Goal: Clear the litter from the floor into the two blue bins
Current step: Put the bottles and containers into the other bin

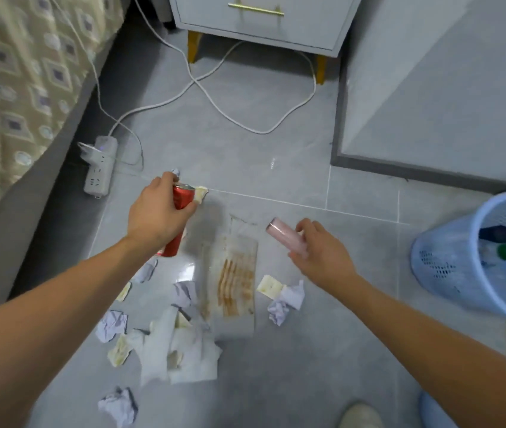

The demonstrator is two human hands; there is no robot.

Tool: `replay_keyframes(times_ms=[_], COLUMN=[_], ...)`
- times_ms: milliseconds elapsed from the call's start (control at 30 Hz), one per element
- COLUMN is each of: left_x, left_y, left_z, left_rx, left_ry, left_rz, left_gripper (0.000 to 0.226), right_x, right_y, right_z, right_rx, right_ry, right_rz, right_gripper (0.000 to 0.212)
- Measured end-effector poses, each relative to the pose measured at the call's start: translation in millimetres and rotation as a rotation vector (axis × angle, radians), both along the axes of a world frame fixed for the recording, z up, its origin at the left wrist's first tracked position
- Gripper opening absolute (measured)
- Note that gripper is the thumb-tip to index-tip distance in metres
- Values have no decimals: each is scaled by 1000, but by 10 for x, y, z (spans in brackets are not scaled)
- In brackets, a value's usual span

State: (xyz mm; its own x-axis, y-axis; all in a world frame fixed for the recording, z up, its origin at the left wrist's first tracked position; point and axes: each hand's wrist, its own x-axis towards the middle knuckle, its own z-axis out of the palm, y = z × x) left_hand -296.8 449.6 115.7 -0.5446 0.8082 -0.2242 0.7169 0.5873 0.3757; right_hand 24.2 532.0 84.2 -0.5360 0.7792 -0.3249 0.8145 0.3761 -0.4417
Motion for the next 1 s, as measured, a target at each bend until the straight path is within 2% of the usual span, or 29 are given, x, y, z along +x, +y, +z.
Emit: replay_keyframes(times_ms=[267, 467, 700, 1000], left_x=[1594, 3076, 4272, 4845], left_y=[739, 1334, 1762, 2140], left_z=[1605, 2233, 2253, 1628], left_rx=[124, 177, 194, 172], left_ry=[-209, -364, -434, -332], left_rz=[-225, -453, -587, -716], left_gripper=[61, 58, 56, 58], right_x=[1055, 2278, 3428, 3888], right_y=[-188, 90, 447, 719], right_z=[1433, 2147, 2141, 1622], right_rx=[-13, 111, 129, 141], right_ry=[60, -18, -132, -174], right_rz=[-176, -346, -491, -498], right_gripper=[31, 21, 22, 21])
